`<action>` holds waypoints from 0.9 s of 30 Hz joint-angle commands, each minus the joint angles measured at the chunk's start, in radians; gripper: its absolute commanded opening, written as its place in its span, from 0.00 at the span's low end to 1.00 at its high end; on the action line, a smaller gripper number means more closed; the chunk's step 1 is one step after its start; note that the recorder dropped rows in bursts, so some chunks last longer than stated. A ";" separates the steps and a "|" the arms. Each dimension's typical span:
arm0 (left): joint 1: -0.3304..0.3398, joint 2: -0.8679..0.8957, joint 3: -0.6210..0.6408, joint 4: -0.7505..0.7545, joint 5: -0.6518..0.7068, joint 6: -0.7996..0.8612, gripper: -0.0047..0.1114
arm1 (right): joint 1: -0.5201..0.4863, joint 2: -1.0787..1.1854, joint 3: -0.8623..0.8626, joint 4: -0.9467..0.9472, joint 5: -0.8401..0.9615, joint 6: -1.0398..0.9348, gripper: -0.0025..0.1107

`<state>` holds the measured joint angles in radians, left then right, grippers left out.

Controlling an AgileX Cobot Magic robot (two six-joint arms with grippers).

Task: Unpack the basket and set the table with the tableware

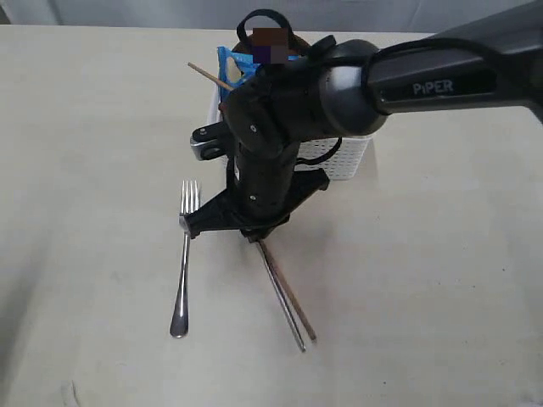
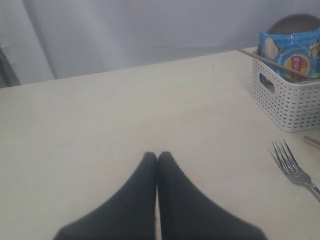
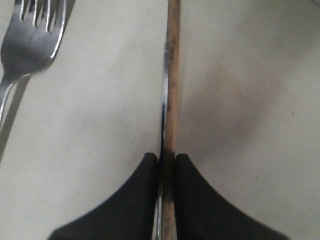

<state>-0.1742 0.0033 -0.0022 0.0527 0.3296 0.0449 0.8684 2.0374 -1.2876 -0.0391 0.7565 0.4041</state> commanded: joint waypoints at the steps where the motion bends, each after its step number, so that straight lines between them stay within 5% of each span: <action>1: 0.002 -0.003 0.002 -0.002 -0.008 0.000 0.04 | -0.005 0.002 -0.002 -0.049 -0.012 0.004 0.02; 9: 0.002 -0.003 0.002 -0.002 -0.008 0.000 0.04 | -0.005 0.002 -0.002 -0.080 -0.009 0.008 0.41; 21: 0.002 -0.003 0.002 -0.002 -0.008 0.000 0.04 | -0.005 -0.059 -0.135 -0.080 0.329 -0.087 0.41; 27: 0.002 -0.003 0.002 -0.002 -0.008 0.000 0.04 | 0.018 -0.138 0.067 0.060 0.251 -0.230 0.41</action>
<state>-0.1742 0.0033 -0.0022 0.0527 0.3296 0.0449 0.8727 1.9255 -1.2901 0.0000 1.0707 0.2095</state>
